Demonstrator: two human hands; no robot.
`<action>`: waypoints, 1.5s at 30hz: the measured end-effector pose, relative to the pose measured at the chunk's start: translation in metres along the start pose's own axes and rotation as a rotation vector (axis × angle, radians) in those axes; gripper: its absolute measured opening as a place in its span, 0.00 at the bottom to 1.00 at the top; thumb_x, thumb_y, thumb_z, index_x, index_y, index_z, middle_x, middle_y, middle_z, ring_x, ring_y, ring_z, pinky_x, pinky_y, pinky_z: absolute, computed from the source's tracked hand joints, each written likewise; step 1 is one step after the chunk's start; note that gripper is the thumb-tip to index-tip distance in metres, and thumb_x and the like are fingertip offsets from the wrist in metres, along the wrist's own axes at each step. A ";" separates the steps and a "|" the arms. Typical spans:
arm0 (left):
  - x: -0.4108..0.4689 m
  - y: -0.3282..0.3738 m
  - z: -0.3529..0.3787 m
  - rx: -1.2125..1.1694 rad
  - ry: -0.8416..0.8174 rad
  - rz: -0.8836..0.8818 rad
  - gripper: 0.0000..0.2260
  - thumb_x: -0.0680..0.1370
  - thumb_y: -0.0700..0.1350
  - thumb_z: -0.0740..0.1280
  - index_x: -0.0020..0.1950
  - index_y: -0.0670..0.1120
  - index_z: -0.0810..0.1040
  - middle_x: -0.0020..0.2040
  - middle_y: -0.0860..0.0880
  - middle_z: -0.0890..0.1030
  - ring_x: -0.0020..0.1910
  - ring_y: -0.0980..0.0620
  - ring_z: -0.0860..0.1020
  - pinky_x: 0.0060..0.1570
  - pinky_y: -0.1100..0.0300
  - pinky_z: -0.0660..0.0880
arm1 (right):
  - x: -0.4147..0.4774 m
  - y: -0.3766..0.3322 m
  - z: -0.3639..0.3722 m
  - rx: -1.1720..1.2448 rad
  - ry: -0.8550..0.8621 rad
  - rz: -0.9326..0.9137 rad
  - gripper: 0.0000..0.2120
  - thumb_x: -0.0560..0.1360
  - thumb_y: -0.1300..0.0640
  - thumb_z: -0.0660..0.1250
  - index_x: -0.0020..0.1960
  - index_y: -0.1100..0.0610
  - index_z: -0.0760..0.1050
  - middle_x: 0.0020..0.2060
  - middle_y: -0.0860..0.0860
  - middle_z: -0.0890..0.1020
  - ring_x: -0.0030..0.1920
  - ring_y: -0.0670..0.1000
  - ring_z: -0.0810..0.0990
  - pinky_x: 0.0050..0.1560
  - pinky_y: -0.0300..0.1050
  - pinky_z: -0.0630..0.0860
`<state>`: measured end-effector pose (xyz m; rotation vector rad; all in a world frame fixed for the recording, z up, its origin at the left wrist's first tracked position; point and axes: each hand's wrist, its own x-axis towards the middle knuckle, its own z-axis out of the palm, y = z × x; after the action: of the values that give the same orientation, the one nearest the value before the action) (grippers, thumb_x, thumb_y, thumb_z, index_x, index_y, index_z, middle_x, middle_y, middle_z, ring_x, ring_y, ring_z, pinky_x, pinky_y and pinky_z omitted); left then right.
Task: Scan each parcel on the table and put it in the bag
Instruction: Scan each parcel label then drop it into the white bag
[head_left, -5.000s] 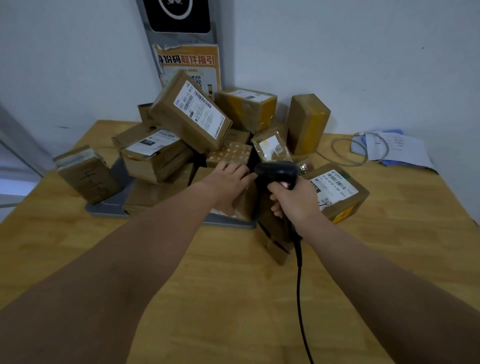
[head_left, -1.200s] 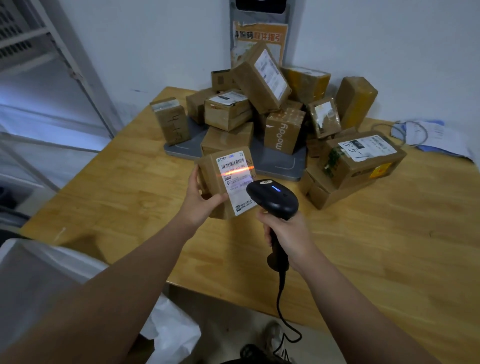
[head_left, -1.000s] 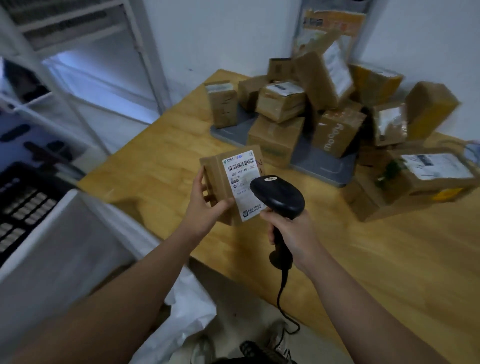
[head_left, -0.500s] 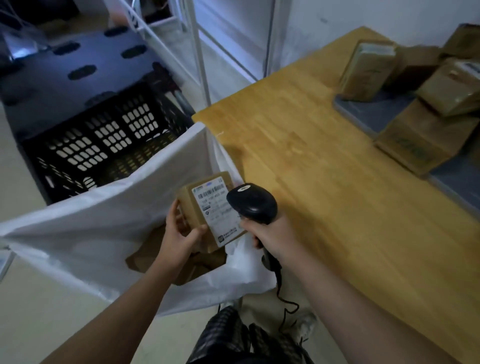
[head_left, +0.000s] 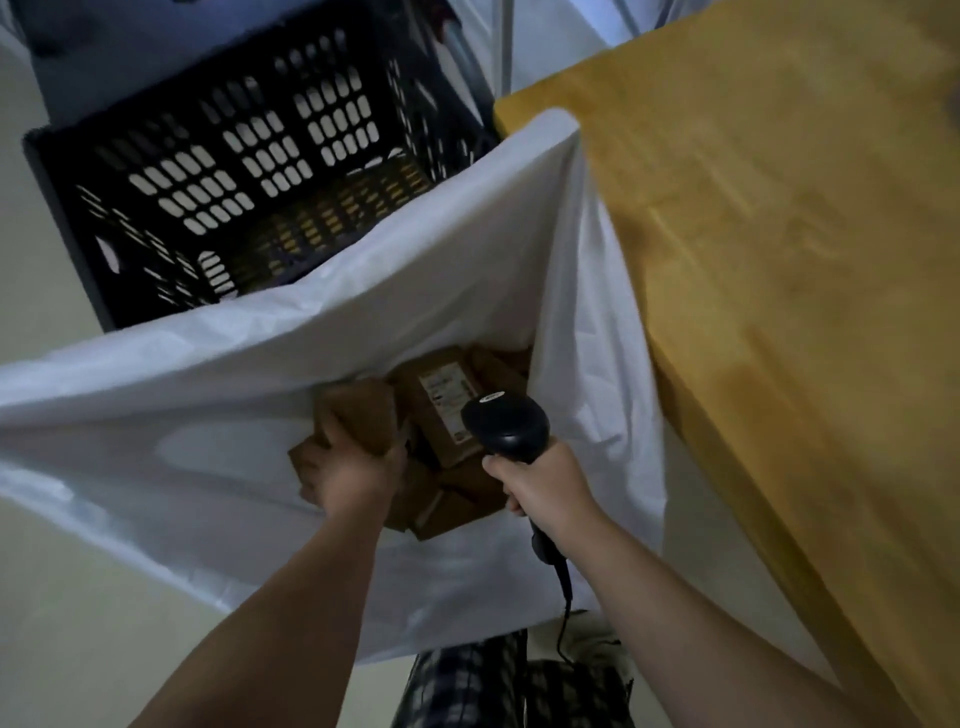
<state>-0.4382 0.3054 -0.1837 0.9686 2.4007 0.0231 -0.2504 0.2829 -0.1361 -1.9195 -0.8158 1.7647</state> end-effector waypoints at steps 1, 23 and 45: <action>0.007 -0.002 0.006 0.117 0.029 0.056 0.43 0.71 0.59 0.71 0.78 0.50 0.49 0.70 0.37 0.59 0.67 0.35 0.62 0.66 0.42 0.60 | 0.009 0.003 0.006 -0.005 -0.006 0.009 0.06 0.73 0.58 0.72 0.44 0.58 0.76 0.30 0.52 0.77 0.28 0.48 0.77 0.31 0.41 0.73; 0.043 0.021 0.056 0.585 -0.205 0.406 0.18 0.81 0.50 0.56 0.70 0.47 0.66 0.68 0.40 0.66 0.67 0.40 0.64 0.62 0.49 0.65 | 0.050 0.025 0.022 -0.095 0.031 -0.038 0.05 0.74 0.56 0.70 0.46 0.55 0.76 0.34 0.51 0.78 0.38 0.50 0.79 0.37 0.42 0.74; -0.252 0.207 -0.050 0.337 -0.107 1.453 0.21 0.80 0.49 0.61 0.73 0.48 0.66 0.66 0.45 0.70 0.65 0.44 0.67 0.63 0.53 0.65 | -0.216 -0.001 -0.218 0.200 0.776 -0.186 0.08 0.75 0.59 0.70 0.39 0.63 0.76 0.29 0.56 0.76 0.30 0.53 0.76 0.34 0.45 0.74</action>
<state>-0.1816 0.3047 0.0234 2.5269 1.1417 0.0919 -0.0415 0.1605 0.0525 -2.0616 -0.4808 0.8278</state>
